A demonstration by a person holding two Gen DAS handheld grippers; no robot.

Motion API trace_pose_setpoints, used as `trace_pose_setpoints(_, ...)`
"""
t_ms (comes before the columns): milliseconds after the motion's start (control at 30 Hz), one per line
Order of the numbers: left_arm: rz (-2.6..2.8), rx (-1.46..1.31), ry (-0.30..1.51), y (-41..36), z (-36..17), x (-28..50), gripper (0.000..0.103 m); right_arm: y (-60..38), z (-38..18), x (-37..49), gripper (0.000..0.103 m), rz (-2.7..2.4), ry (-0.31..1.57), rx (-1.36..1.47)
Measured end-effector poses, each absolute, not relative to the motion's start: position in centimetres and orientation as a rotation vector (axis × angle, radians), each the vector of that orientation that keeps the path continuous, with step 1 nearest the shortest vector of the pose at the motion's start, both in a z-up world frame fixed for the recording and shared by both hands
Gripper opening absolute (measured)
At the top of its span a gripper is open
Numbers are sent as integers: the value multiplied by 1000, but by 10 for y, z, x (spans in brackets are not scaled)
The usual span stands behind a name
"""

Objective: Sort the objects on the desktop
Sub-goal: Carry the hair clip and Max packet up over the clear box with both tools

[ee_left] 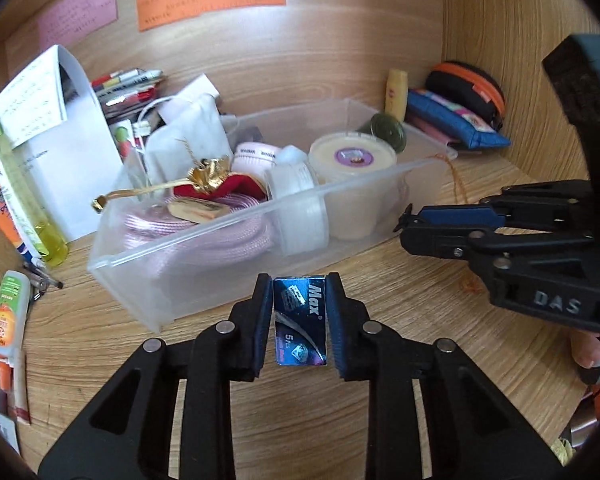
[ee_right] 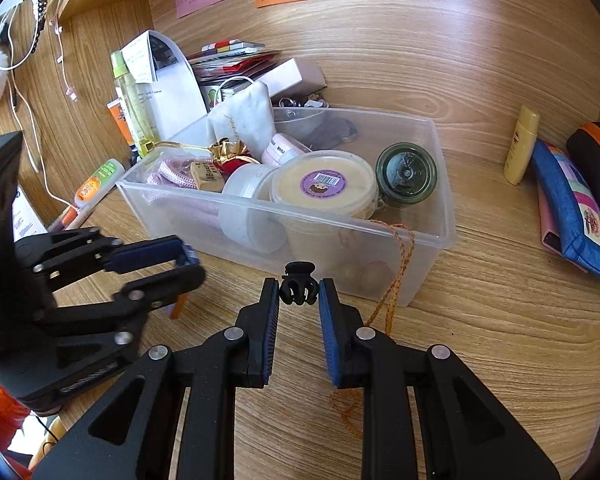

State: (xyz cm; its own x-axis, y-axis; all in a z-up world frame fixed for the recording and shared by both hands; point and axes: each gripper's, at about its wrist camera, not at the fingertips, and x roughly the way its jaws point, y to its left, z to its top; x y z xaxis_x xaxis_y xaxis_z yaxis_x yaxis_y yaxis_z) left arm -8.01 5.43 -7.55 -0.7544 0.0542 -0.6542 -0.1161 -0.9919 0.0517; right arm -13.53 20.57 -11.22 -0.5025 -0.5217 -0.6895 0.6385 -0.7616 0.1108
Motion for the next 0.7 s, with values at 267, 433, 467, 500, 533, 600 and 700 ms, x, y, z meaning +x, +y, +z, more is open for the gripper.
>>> trace_pose_setpoints(267, 2900, -973, 27, 36, -59, -71, 26, 207, -106, -138, 18, -2243, 165, 959)
trace_pose_setpoints(433, 2913, -909, -9, 26, -46, -64, 26, 205, -93, -132, 18, -2230, 163, 934)
trace_pose_setpoints(467, 2924, -883, -16, 24, -41, -62, 26, 205, -90, -131, 18, -2228, 162, 925)
trace_pose_setpoints(500, 2924, -869, -21, 22, -38, -61, 26, 204, -87, -130, 18, -2229, 161, 919)
trace_pose_setpoints(533, 2927, -855, -28, 21, -34, -60, 26, 204, -83, -129, 18, -2229, 162, 907)
trace_pose_setpoints(600, 2929, -825, -39, 17, -27, -61, 26, 202, -79, -129, 18, -2239, 165, 892)
trace_pose_setpoints(700, 2945, -786, -48, 12, -17, -63, 26, 200, -71, -133, 18, -2243, 159, 880)
